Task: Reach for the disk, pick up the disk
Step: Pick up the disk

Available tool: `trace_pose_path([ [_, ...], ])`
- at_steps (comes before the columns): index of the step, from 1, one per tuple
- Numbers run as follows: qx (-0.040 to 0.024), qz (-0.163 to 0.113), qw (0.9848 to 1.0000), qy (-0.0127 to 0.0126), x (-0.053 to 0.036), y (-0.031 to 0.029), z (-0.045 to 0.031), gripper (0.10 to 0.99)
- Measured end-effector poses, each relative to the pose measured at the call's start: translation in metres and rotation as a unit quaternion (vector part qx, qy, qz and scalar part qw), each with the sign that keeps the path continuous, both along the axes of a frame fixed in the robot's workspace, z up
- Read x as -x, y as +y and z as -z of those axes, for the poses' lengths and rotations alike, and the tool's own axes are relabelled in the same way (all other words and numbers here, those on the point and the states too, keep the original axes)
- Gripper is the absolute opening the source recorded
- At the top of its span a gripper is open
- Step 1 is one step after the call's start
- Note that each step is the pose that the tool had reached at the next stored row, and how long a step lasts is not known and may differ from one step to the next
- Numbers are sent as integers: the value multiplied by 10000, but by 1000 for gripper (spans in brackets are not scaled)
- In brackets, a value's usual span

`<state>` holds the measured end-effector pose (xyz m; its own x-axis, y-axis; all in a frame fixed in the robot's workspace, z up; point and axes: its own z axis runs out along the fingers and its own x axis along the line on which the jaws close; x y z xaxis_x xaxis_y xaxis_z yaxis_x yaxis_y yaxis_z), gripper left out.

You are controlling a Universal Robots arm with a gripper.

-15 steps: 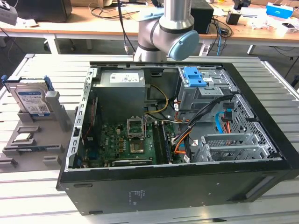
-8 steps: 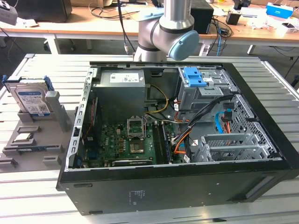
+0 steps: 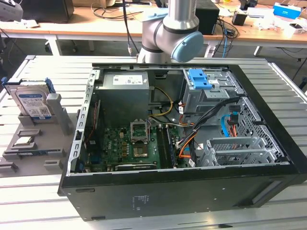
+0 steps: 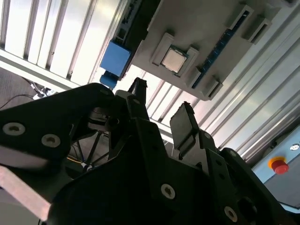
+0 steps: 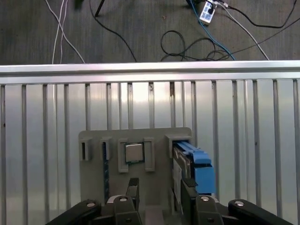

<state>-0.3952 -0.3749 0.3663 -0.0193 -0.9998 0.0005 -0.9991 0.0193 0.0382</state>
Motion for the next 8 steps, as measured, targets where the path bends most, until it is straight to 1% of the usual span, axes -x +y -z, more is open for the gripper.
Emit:
trace_pose_path([
  [1,0,-5,10000,0,-4,43,0,482],
  [4,0,-39,10000,-1,-10,132,1,482],
  [5,0,-108,9999,0,-13,170,7,482],
  [7,12,-145,9999,0,-23,194,30,482],
  [8,23,-150,9999,0,-40,225,64,482],
])
